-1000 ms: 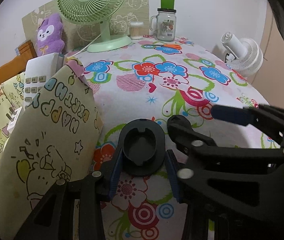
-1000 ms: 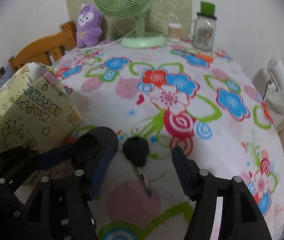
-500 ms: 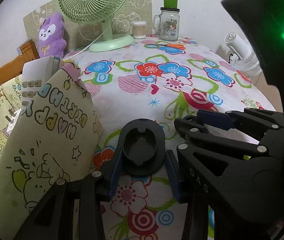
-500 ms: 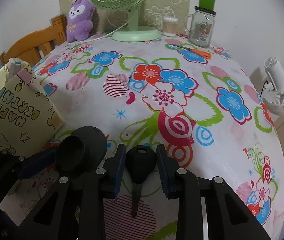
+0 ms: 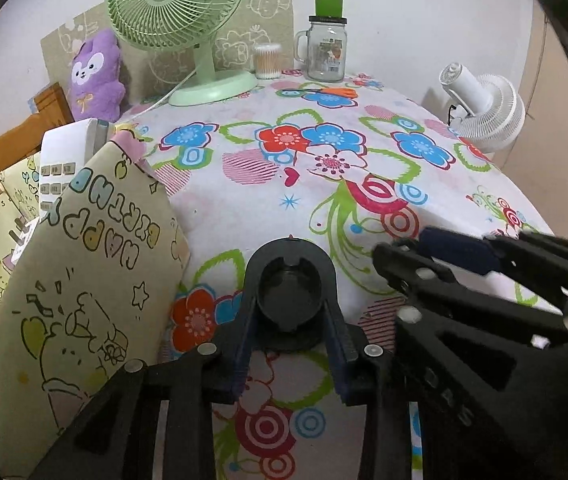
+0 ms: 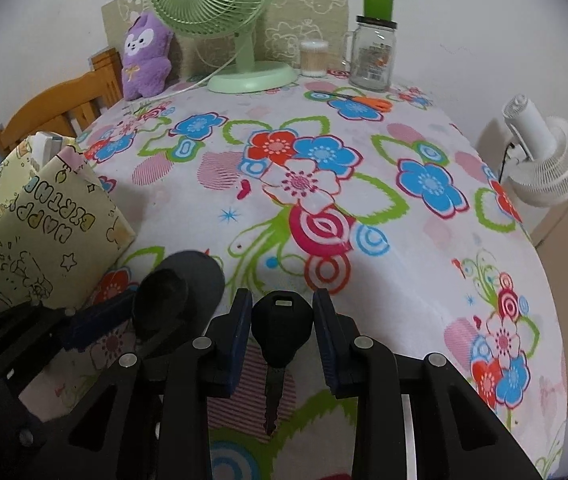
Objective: Organize rigid objects
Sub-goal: 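Lift the holder with the left tool while the right tool grasps the black car key, then carry the holder with the left tool and the key with the right tool over the box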
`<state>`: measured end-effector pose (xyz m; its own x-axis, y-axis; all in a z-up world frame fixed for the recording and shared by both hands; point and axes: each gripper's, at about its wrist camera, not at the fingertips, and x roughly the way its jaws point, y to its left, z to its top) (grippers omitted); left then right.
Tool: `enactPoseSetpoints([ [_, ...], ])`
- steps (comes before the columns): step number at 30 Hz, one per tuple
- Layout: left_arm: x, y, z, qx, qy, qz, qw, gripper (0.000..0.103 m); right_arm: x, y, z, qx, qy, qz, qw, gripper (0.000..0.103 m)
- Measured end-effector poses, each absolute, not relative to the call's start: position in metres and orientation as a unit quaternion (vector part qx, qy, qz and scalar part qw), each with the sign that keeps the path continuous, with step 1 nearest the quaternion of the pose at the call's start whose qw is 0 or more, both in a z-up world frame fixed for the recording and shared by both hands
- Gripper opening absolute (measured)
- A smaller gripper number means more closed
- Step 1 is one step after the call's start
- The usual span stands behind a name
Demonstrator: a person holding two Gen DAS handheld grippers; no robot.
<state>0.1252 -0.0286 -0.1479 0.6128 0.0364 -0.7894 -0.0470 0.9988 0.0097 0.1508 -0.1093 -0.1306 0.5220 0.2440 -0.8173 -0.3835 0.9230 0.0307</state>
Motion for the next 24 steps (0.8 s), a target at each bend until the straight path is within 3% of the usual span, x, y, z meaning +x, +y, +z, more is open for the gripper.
enactPoseSetpoints([
  [24, 0.098, -0.055, -0.097, 0.011, 0.405, -0.013, 0.914, 0.033, 0.114, -0.146, -0.077, -0.044, 0.425, 0.131, 0.895, 0.034],
])
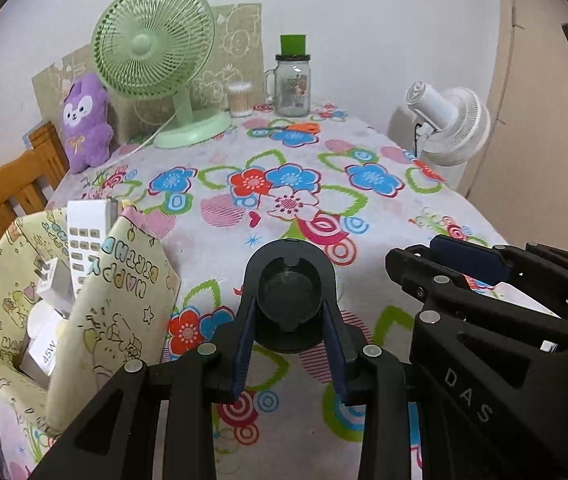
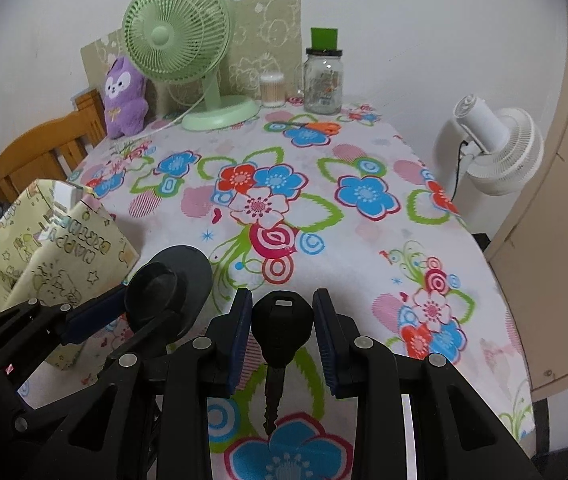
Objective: Organize rigid objects
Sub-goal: 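Carry the holder with the left tool and the key with the right tool over the box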
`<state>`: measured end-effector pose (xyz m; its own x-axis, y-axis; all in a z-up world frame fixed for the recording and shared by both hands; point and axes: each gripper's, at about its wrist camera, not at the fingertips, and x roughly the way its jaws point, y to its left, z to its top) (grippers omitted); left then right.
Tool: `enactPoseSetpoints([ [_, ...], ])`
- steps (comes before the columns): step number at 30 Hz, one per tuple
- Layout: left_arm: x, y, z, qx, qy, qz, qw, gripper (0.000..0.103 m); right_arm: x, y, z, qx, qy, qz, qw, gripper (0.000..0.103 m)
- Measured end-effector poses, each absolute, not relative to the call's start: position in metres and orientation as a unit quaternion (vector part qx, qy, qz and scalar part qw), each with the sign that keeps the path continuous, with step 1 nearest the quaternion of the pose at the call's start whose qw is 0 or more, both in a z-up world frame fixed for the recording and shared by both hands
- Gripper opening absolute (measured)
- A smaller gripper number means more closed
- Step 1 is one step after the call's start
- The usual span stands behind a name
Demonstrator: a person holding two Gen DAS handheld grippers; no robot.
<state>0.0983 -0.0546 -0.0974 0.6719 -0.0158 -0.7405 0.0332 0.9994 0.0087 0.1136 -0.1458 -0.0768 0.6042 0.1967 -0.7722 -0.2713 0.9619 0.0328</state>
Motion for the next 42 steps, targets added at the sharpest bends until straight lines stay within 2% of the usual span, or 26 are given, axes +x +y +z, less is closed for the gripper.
enactPoseSetpoints([
  [24, 0.056, -0.035, -0.039, 0.016, 0.366, -0.027, 0.93, 0.033, 0.068, -0.13, -0.014, -0.032, 0.384, 0.116, 0.916, 0.034],
  [42, 0.061, 0.017, -0.029, 0.017, 0.373, -0.021, 0.927, 0.033, 0.077, -0.071, -0.004, -0.037, 0.383, 0.131, 0.914, 0.034],
])
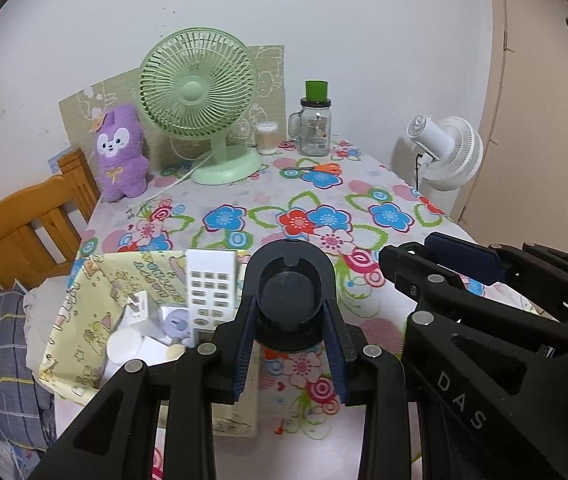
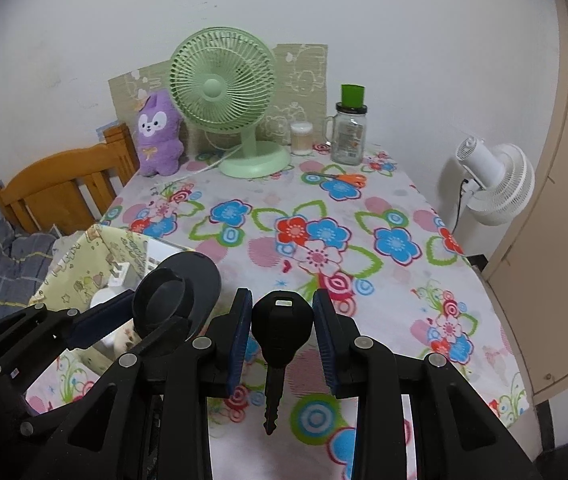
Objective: Organize rigid objects
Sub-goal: 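Carry the holder with the left tool and the key with the right tool over the box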
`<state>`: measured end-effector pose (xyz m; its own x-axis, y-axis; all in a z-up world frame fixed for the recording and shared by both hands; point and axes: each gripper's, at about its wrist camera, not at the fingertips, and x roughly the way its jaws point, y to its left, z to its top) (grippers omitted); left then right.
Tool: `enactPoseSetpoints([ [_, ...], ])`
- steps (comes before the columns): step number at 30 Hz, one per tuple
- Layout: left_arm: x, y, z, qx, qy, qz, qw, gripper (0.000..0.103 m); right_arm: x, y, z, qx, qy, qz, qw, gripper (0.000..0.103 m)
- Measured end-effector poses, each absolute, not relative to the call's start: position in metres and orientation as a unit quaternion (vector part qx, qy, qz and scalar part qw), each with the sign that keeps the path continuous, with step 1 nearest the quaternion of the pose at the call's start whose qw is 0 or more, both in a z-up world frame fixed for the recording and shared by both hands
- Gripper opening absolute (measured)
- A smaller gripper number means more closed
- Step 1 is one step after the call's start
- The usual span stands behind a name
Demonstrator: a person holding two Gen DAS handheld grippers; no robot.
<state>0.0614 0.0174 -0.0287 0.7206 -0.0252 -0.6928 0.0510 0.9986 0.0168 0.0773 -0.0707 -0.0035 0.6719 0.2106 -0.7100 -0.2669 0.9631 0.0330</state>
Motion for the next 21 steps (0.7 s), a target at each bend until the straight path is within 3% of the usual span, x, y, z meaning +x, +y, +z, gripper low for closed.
enactPoseSetpoints([
  [21, 0.078, 0.094, -0.045, 0.008, 0.396, 0.009, 0.918, 0.033, 0.096, 0.01, -0.018, -0.049, 0.403, 0.171, 0.898, 0.034],
])
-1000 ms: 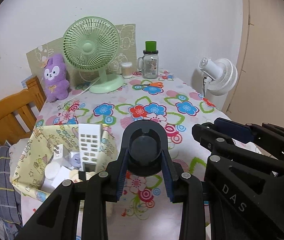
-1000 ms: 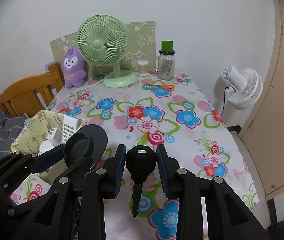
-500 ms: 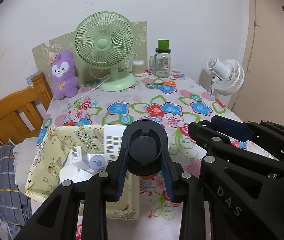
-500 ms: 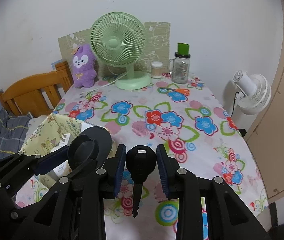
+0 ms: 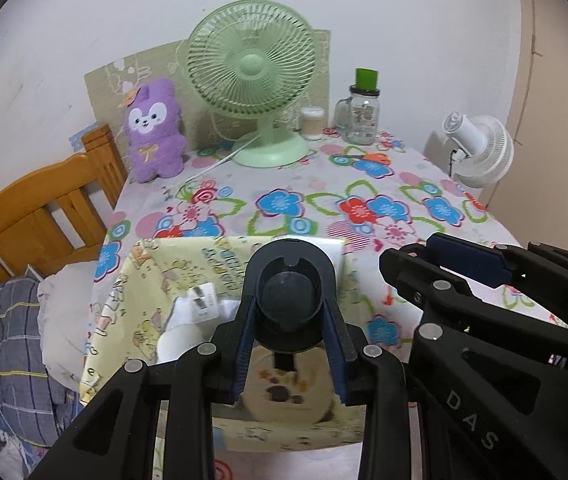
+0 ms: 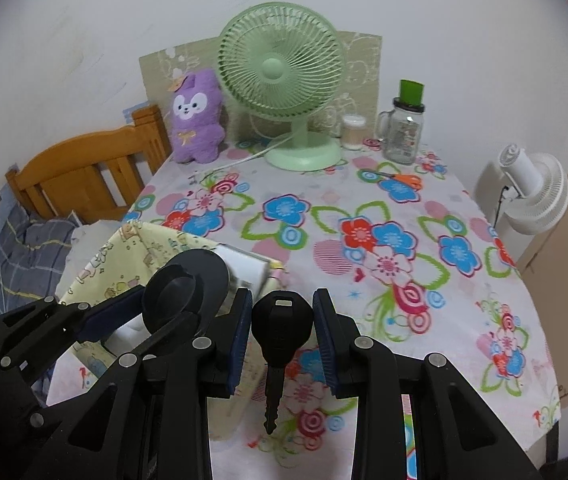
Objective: Organize rigid objects
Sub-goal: 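Carry the holder with the left tool and the key with the right tool over the box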
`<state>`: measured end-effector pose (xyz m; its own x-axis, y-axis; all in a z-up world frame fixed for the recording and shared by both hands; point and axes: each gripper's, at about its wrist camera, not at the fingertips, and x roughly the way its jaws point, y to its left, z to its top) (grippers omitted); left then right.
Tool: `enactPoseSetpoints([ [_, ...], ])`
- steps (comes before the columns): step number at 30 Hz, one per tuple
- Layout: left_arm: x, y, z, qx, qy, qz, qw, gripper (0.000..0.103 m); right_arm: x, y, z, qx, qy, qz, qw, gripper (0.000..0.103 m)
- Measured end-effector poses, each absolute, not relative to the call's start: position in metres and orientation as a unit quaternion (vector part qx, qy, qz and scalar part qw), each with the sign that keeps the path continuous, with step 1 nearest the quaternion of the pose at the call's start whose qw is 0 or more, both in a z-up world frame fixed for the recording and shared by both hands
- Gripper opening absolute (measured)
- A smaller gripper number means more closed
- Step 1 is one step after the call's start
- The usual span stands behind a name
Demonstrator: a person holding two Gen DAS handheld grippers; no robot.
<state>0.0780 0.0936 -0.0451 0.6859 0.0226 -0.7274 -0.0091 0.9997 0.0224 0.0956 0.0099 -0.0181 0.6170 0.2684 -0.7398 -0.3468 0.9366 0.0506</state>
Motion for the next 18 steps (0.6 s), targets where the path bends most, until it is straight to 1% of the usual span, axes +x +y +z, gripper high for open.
enactPoseSetpoints([
  [14, 0.093, 0.139, -0.072, 0.001, 0.431, 0.02, 0.902, 0.034, 0.106, 0.057, -0.035, -0.055, 0.422, 0.196, 0.884, 0.034],
  [18, 0.094, 0.149, -0.078, 0.0, 0.436, 0.026, 0.9, 0.036, 0.11, 0.067, -0.039, -0.058, 0.425, 0.203, 0.88, 0.034],
])
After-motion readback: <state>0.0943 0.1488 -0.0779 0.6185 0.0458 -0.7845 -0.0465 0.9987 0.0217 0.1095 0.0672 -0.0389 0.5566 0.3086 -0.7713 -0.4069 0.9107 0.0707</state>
